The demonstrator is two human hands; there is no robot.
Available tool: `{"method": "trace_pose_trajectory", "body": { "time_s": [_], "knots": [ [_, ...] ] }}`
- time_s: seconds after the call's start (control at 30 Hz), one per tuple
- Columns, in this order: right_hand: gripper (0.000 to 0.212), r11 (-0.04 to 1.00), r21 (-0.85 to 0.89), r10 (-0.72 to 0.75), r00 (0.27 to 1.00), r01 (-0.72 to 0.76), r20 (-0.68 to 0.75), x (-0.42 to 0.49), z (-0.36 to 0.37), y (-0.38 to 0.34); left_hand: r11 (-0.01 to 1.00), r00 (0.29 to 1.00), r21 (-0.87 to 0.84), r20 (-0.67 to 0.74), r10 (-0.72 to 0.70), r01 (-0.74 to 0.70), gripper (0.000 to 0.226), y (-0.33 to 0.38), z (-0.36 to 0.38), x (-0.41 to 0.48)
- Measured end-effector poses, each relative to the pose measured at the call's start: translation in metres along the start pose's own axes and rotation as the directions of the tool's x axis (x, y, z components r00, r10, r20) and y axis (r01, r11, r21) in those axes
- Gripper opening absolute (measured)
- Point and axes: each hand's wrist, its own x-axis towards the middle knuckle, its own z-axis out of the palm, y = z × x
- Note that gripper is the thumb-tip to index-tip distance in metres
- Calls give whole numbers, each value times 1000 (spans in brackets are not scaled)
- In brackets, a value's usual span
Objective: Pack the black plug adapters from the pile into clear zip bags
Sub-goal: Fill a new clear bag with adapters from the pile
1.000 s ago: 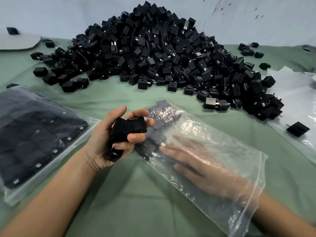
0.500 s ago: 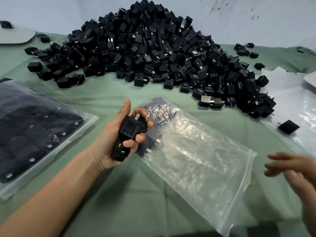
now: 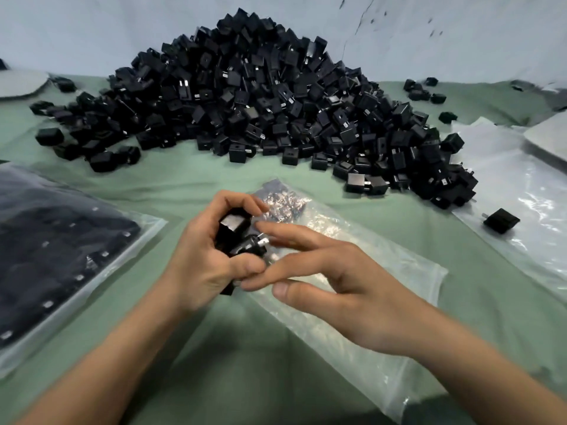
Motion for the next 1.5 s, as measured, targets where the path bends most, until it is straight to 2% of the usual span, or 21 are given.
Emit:
{"method": "trace_pose_trajectory", "body": {
  "time_s": [0.07,0.17,0.23,0.33,0.47,0.6,0.73,0.87,1.07,1.13,1.23,1.33,1.4,1.43,1.5],
  "knots": [
    [25,997,68,28,999,-30,34,-4,1,1,996,998,64,-10,59,-59,75,-1,-2,0],
    [24,984,167,63,997,-69,42,-4,1,3,972,992,208,-30,120,-111,41,-3,-3,-1],
    [24,955,285,89,996,-83,-8,-3,0,6,943,986,302,-45,164,-143,24,-3,-1,-2],
    [24,889,450,139,987,-86,-86,-2,-3,15,923,978,347,-62,200,-167,19,-3,3,-3],
    [24,824,555,154,988,-114,-27,-2,-6,21,884,971,413,-2,240,-218,17,-3,6,-3],
    [26,814,545,189,979,-198,74,-3,-8,25,836,957,470,80,280,-284,26,-4,5,-3],
    [27,871,449,173,979,-202,105,-2,-10,23,794,952,527,122,282,-303,31,-5,3,-1],
    [30,870,434,185,972,-232,147,-2,-11,21,774,944,540,173,282,-331,31,-6,3,-2],
    [27,909,311,257,961,-277,104,-18,-8,19,761,948,566,205,242,-317,28,-12,7,-3],
    [22,920,286,263,963,-268,59,-33,-11,20,809,964,524,143,225,-266,26,-15,5,-5],
    [24,936,295,245,958,-193,-151,-70,-27,28,861,974,476,-43,224,-177,25,-18,-4,-4],
    [28,959,224,255,867,-172,-428,-122,-53,49,925,956,363,-213,199,-111,17,-22,-15,1],
    [22,967,106,252,788,-233,-562,-151,-68,64,945,940,313,-286,188,-94,12,-23,-20,4],
    [27,960,57,255,776,-274,-577,-160,-72,69,947,934,305,-303,192,-96,10,-24,-21,4],
    [29,946,4,275,799,-323,-534,-167,-71,72,949,927,300,-320,194,-96,8,-25,-22,5]
  ]
}}
